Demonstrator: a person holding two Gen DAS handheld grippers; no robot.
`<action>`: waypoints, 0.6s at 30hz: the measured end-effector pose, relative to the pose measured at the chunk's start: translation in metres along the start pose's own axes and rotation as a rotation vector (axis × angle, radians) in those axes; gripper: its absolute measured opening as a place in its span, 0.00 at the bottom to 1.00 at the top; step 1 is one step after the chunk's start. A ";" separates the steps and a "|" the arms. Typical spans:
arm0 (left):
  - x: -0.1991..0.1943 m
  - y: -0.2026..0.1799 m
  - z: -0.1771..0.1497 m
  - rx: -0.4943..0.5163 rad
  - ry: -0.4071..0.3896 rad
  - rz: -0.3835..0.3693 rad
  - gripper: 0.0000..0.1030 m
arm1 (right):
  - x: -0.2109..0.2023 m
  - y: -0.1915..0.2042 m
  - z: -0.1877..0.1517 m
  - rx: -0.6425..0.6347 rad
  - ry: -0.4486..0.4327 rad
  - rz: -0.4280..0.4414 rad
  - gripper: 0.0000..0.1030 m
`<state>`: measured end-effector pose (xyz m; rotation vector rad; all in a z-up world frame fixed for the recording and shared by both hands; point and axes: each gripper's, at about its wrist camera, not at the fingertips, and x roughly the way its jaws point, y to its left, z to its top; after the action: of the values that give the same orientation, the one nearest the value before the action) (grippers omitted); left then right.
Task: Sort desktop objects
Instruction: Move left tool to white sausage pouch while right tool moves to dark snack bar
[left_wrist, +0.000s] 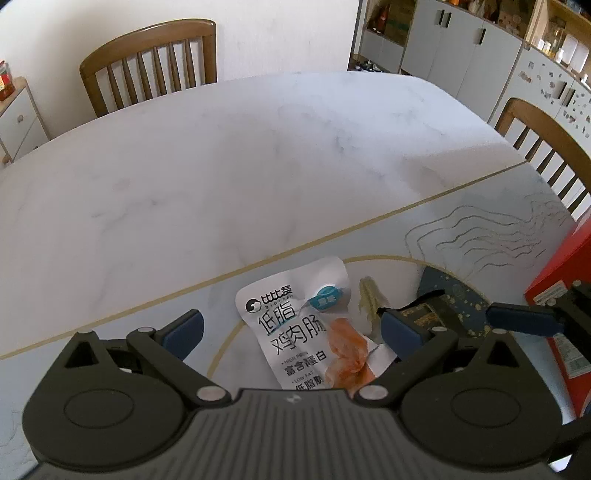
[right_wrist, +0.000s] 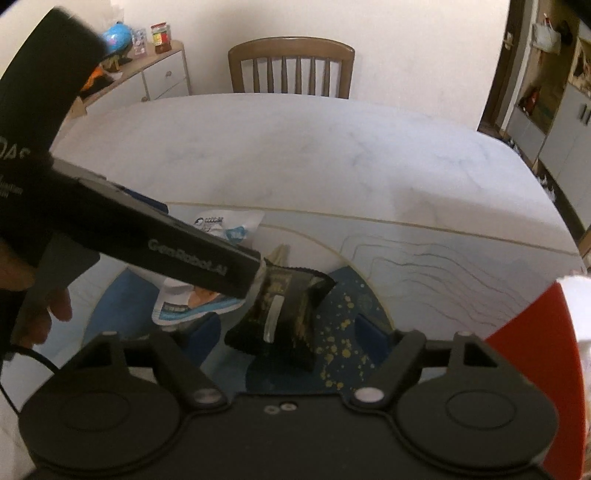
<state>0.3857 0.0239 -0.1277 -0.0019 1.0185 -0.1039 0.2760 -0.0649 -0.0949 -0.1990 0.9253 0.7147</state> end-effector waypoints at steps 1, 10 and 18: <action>0.002 0.000 0.000 0.001 0.002 0.003 1.00 | 0.002 0.001 0.000 -0.012 0.002 -0.007 0.75; 0.013 -0.010 0.000 0.042 0.008 0.046 1.00 | 0.012 0.006 0.000 -0.035 0.019 -0.036 0.65; 0.015 -0.011 0.001 0.033 -0.004 0.055 0.98 | 0.020 -0.008 0.001 0.003 0.036 -0.079 0.54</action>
<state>0.3940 0.0112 -0.1395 0.0561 1.0117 -0.0703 0.2897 -0.0607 -0.1106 -0.2451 0.9481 0.6381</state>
